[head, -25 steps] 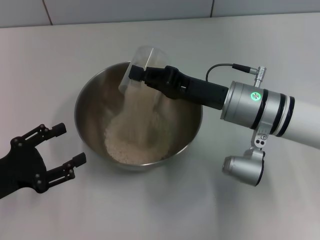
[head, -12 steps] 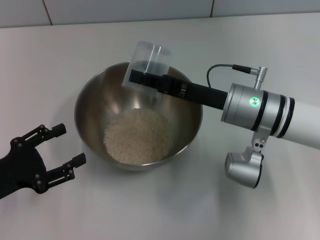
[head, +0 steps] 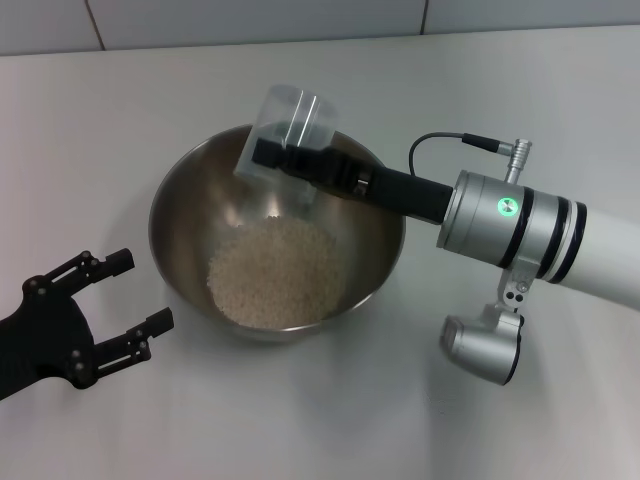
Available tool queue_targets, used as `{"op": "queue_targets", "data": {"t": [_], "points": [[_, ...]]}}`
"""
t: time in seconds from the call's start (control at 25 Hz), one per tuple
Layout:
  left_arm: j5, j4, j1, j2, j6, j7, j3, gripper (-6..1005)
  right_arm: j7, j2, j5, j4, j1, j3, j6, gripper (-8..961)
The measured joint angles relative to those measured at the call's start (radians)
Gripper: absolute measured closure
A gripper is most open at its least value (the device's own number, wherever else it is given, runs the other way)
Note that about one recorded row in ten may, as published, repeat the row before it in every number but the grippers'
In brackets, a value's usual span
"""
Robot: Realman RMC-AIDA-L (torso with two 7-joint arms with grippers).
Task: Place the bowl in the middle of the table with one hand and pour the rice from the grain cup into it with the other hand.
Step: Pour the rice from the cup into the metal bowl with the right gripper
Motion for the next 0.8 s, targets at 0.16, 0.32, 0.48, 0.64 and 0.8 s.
{"op": "queue_targets", "data": {"t": [0.16, 0.32, 0.48, 0.64, 0.8], "points": [[0.0, 0.0, 0.0, 0.0, 0.0, 0.0, 0.0, 184, 0.206, -0.002, 0.004, 0.053, -0.018, 0.077, -0.013, 933], [0.003, 0.0, -0.001, 0.0, 0.004, 0.0, 0.0, 184, 0.501, -0.002, 0.006, 0.073, -0.035, 0.146, -0.013, 933], [0.003, 0.0, -0.001, 0.0, 0.004, 0.0, 0.0, 184, 0.804, -0.001, 0.006, 0.074, -0.054, 0.176, -0.014, 933], [0.003, 0.0, -0.002, 0.002, 0.004, 0.001, 0.0, 184, 1.093, -0.001, 0.007, 0.075, -0.068, 0.207, -0.019, 933], [0.004, 0.0, -0.004, 0.002, 0.004, 0.001, 0.0, 184, 1.299, -0.001, 0.005, 0.071, -0.075, 0.213, -0.029, 934]]}}
